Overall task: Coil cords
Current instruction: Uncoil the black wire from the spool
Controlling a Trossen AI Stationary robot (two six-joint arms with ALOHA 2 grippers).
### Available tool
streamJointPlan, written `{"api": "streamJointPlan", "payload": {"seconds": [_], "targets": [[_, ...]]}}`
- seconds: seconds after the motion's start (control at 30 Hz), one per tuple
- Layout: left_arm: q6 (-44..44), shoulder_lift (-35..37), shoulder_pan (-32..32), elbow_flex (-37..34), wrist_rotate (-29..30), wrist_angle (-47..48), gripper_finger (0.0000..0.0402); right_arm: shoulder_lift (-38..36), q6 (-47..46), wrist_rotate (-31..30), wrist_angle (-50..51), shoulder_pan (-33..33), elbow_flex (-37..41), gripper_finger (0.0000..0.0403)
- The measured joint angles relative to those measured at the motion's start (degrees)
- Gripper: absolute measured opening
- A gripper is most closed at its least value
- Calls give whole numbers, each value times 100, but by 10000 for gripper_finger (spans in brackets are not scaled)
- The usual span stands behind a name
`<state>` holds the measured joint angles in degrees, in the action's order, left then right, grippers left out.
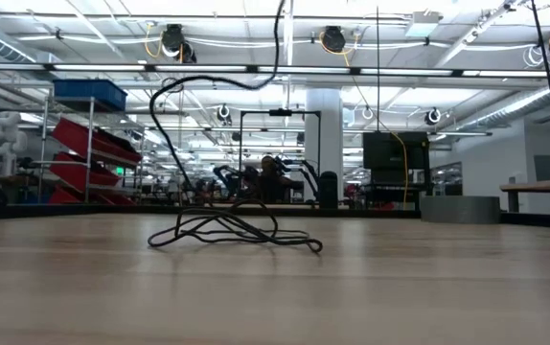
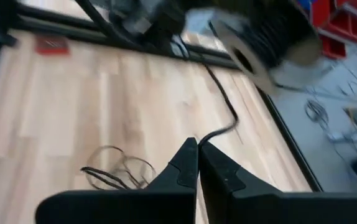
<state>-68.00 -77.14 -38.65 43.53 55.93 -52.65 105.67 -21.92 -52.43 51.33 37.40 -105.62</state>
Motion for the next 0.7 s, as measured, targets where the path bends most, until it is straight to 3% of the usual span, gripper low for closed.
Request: {"api": "streamJointPlan", "payload": {"seconds": [0.33,0.7], "targets": [[432,289,-248,0,-61,-102,0,0,-1032,12,1249,-146,2,0],[616,502,-490,2,-112,-224,0,0,-1239,130,1380,-209,2,0]]}}
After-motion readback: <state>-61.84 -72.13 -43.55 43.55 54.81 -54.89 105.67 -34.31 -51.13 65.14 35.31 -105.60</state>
